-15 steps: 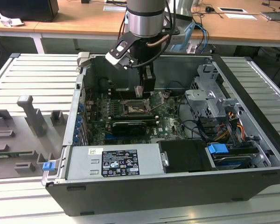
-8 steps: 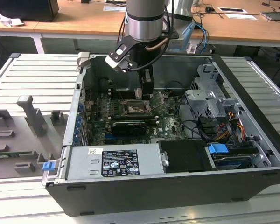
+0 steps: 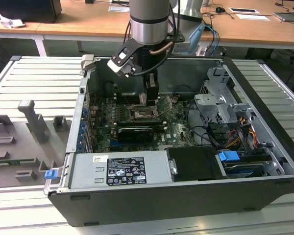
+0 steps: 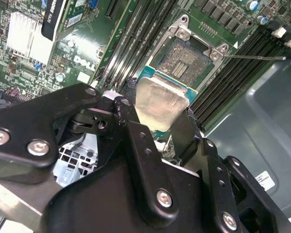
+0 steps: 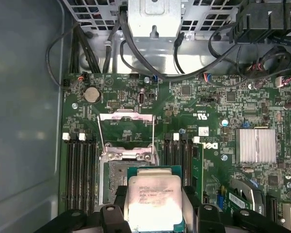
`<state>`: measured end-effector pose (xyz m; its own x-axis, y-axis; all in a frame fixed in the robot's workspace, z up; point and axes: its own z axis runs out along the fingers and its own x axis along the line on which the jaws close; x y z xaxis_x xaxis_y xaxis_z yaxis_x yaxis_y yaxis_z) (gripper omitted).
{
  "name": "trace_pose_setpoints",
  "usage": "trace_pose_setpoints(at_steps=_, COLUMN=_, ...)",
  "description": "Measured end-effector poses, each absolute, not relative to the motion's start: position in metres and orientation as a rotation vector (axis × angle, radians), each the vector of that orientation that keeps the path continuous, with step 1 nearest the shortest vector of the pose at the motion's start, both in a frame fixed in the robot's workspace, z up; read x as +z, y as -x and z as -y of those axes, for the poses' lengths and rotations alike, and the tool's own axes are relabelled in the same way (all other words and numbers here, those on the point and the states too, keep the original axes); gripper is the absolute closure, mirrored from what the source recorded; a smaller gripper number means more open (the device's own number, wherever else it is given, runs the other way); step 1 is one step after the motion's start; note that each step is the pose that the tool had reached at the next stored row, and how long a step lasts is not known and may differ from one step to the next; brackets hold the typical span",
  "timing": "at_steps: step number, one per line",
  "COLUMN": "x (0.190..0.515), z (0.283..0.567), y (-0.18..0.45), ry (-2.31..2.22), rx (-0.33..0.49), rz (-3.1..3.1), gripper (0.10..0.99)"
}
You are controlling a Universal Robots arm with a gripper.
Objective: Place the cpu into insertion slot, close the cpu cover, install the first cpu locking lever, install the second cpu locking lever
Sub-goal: 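Place the cpu into insertion slot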
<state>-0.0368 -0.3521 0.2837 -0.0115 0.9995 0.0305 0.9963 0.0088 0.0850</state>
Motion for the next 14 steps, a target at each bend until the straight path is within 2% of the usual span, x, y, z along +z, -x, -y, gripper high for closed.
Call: trace_pose_setpoints(at_steps=14, x=0.263, z=0.350, y=0.041, ry=-2.187, rx=0.128, rz=-2.198, gripper=0.557)
